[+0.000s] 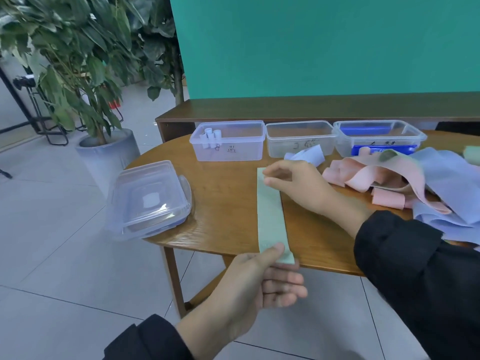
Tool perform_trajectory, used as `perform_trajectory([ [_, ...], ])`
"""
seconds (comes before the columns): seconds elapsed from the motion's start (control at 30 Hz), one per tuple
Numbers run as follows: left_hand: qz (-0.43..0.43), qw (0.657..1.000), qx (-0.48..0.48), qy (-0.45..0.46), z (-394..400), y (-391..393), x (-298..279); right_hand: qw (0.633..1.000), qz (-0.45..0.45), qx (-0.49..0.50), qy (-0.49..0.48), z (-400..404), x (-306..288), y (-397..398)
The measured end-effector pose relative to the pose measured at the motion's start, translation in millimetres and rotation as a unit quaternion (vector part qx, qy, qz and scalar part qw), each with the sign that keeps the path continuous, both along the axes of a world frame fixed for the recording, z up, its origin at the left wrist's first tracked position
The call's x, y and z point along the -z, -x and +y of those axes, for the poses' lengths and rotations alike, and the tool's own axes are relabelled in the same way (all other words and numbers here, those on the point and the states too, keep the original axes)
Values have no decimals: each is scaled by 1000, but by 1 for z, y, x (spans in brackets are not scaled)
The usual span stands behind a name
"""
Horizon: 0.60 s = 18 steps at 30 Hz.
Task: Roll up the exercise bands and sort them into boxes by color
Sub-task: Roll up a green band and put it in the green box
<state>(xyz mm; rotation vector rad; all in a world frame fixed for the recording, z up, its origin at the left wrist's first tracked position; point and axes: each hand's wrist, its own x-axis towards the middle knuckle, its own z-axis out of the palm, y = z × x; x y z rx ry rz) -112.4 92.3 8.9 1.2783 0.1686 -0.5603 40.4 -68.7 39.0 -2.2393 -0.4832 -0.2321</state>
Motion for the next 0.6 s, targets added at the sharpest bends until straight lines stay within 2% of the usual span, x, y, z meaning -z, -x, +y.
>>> perform_trajectory([
  [0.17,-17,999,-13,-32,5,8,2,998,14,-32,-52,-10,19,90],
  [0.23,-38,997,-26,-59,9,11,7,998,20,-41,-38,-14,28,108],
  [0.37,-91,990,-23,-108,19,17,11,997,15,-69,-21,-17,32,119],
  [0.6,-178,969,-60,-159,36,29,18,993,-55,-105,20,-26,43,128],
])
